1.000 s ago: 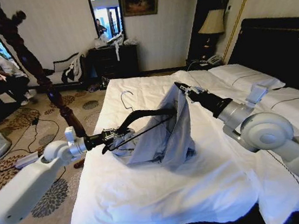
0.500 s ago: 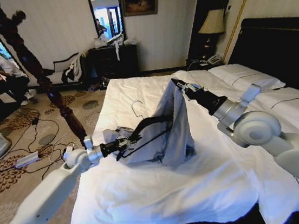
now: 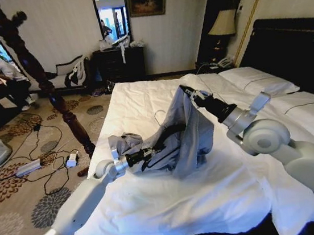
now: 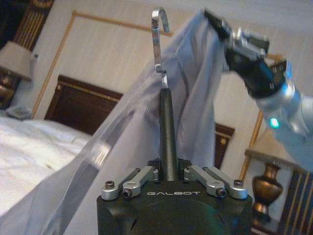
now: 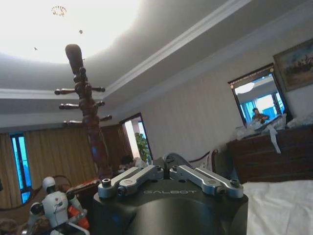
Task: Pick up the clothes from the bed and hang them on the clothes hanger.
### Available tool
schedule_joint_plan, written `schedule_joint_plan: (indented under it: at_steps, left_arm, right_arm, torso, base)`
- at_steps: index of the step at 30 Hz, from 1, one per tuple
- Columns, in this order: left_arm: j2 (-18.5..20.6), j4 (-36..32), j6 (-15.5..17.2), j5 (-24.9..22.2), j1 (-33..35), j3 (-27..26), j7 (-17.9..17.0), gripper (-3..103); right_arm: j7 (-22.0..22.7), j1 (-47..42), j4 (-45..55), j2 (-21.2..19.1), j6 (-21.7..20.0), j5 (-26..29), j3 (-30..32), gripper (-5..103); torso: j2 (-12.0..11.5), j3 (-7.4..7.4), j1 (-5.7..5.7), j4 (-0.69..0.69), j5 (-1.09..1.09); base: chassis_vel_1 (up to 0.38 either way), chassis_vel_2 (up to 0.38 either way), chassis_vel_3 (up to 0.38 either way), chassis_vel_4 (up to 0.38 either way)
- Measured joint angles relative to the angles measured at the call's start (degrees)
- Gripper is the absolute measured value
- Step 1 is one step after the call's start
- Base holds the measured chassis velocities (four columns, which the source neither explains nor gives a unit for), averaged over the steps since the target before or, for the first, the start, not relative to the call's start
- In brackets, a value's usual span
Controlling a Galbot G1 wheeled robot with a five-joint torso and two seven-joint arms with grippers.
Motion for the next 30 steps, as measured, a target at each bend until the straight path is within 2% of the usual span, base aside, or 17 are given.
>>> schedule_joint_plan:
  at_steps: [5,13,21,30]
  left_arm:
    - [-1.82,0.23,-0.03,-0.16,0.26,-1.96,0.04,15]
    - [-4.07,1.00,-0.18,0.02,-0.36,-2.23,-0.28,15]
    - [-5.77,2.32,-0.28,-0.76,-3.44,-2.26,-0.81,15]
    - [-6.72,3.35,-0.28,-0.89,-5.29,-1.02,-1.05,15]
  right_arm:
    - [-0.31,-1.34,0.61,0.02,0.28,-0.80,-1.12,0]
    - [-2.77,0.39,0.60,0.08,0.76,-2.69,-5.57,0]
    - [-2.79,0.53,0.57,1.03,-1.31,-4.06,-10.57,0]
    - [-2.64,2.16,-0.67,2.79,-1.57,-4.18,-13.08,0]
  torso:
    - [0.00,0.00,0.00,0.01,0.00]
    - [0.01,0.00,0.00,0.02,-0.02]
    - [0.01,0.00,0.00,0.01,-0.01]
    - [0.01,0.00,0.00,0.02,-0.01]
  base:
    - [0.000,0.000,0.000,0.000]
    - [0.000,0.000,0.000,0.000]
    - [0.000,0.000,0.000,0.000]
    - [0.000,0.000,0.000,0.000]
